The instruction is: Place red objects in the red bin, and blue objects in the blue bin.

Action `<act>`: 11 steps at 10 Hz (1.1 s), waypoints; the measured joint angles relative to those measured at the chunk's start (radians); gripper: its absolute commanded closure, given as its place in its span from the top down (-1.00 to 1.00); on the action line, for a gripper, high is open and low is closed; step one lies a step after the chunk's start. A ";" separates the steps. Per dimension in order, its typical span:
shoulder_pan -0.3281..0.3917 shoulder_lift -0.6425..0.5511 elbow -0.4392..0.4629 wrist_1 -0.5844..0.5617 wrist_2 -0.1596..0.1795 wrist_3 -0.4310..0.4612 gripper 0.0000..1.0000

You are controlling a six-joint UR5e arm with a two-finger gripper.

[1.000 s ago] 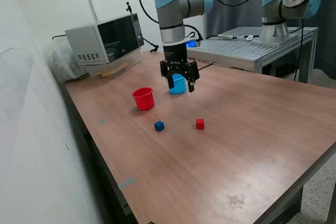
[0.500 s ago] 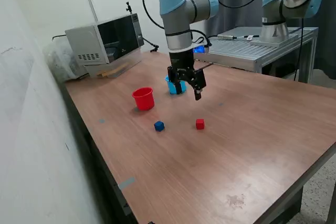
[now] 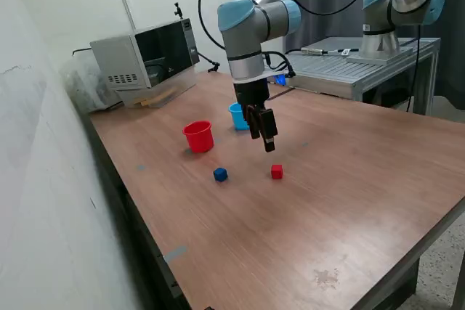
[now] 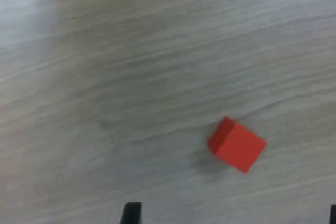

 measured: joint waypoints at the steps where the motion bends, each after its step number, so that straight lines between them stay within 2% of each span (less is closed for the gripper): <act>1: 0.015 0.005 0.000 0.000 0.017 0.008 1.00; 3: 0.050 0.008 -0.005 0.000 0.028 -0.053 1.00; 4: 0.059 0.009 -0.007 0.000 0.029 -0.141 1.00; 6: 0.066 0.012 -0.002 0.000 0.019 -0.415 1.00; 7: 0.064 0.014 0.001 0.000 -0.006 -0.536 1.00; 9: 0.059 0.028 0.001 -0.001 -0.076 -0.724 1.00; 11: 0.058 0.037 -0.003 -0.007 -0.105 -0.847 1.00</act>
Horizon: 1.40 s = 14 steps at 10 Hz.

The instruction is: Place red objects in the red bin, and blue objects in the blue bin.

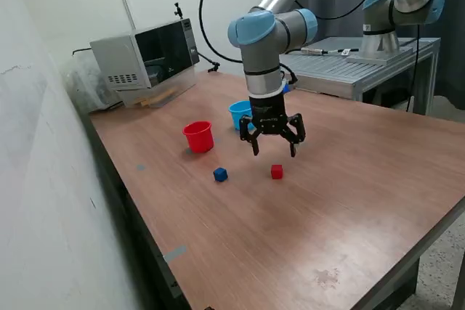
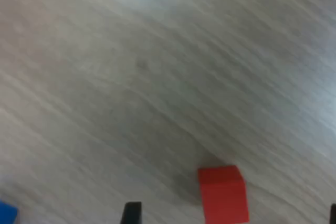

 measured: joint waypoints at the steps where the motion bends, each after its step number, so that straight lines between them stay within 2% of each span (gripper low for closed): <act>1: 0.000 0.002 0.000 -0.006 -0.003 -0.036 1.00; 4: 0.007 0.011 0.005 -0.013 0.007 -0.089 1.00; 9: 0.010 0.050 0.004 -0.076 0.009 -0.106 1.00; 10: 0.010 0.052 0.004 -0.079 0.008 -0.106 -1.00; 14: 0.011 0.052 0.006 -0.080 0.002 -0.102 -1.00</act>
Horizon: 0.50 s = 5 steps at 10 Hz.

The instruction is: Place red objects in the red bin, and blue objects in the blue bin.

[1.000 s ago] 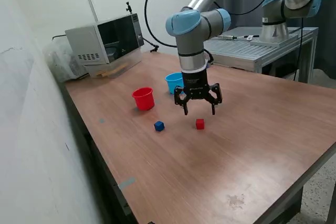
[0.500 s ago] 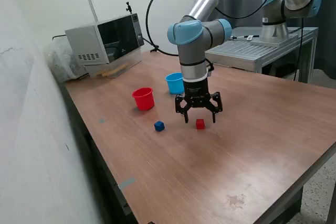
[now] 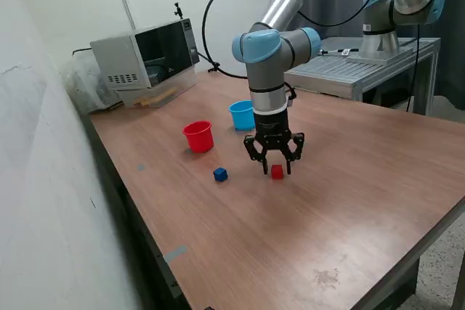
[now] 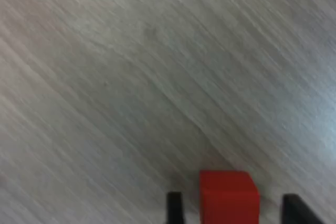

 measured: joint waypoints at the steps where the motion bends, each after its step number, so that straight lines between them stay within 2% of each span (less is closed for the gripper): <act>1: 0.000 0.000 0.001 0.001 -0.004 0.002 -1.00; 5: 0.005 -0.040 0.002 0.011 -0.014 0.020 -1.00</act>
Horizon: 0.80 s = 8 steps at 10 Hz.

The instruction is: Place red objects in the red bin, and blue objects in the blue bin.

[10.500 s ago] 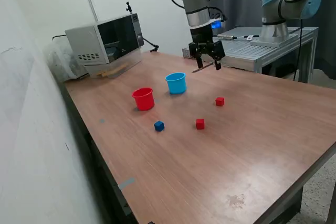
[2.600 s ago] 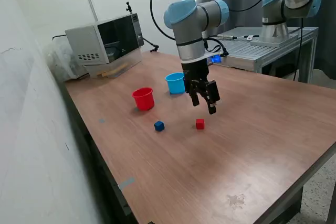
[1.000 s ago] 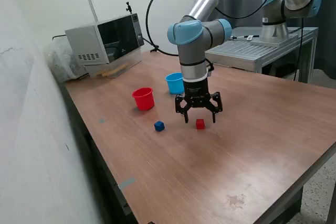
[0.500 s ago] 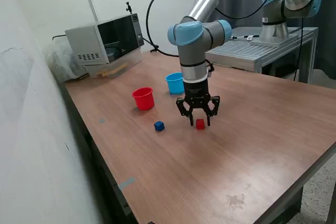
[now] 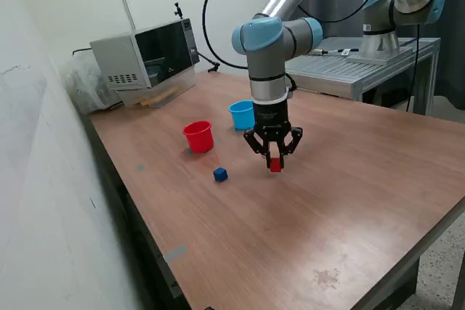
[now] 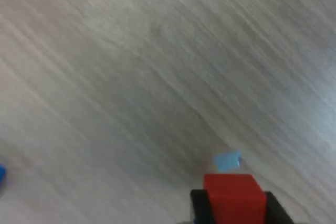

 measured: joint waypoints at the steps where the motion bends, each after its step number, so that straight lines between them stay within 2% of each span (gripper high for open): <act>1: -0.002 -0.024 0.000 0.020 0.000 0.023 -1.00; 4: -0.026 -0.106 0.000 0.124 -0.003 0.130 -1.00; 8: -0.173 -0.165 -0.010 0.200 -0.010 0.190 -1.00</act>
